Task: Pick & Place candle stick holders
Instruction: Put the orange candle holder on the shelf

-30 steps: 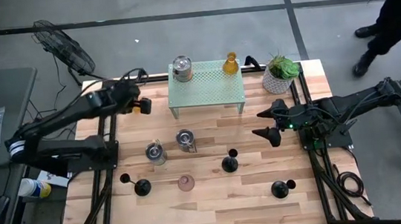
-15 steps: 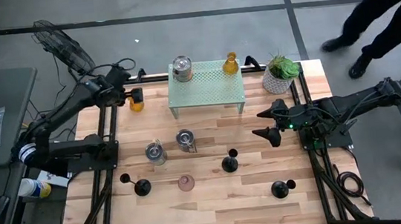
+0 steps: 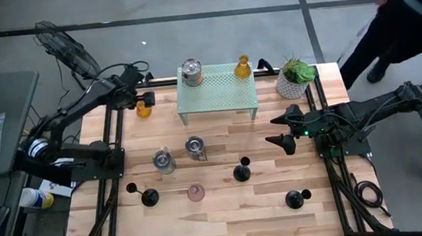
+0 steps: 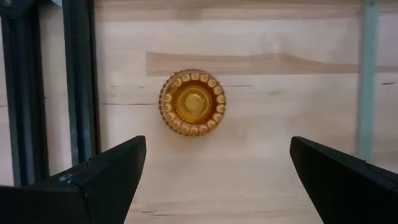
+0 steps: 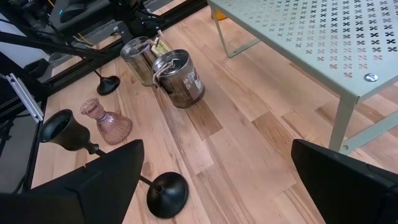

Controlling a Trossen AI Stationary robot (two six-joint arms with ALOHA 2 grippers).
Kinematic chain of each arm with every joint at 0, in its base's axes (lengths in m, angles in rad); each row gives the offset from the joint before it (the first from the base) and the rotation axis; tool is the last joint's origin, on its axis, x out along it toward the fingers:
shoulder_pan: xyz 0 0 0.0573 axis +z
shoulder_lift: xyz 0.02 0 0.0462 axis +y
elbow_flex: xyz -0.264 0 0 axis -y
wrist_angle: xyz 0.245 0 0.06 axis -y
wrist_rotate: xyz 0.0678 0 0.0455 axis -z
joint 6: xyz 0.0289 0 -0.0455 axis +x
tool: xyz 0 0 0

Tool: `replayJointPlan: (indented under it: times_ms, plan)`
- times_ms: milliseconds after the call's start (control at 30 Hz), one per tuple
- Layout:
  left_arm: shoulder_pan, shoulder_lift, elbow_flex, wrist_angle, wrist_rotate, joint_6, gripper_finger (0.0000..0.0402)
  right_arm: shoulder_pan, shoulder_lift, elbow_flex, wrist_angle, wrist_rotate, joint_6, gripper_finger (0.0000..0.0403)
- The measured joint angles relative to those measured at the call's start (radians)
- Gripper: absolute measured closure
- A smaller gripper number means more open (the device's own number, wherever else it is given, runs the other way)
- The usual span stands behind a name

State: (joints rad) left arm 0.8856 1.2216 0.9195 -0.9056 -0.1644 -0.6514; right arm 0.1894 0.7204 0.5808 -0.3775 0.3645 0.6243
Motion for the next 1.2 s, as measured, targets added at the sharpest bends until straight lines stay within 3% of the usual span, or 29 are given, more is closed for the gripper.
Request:
replayJointPlan:
  times_ms: [867,1200]
  plan:
    - [0.014,0.086,0.000,0.068,-0.075,0.017,0.0012,0.000,0.000,0.000,0.000,-0.001,0.008,0.0003]
    - [0.013,0.086,0.000,0.082,-0.084,0.018,0.0093,0.000,0.000,0.000,0.000,0.000,0.008,0.0003]
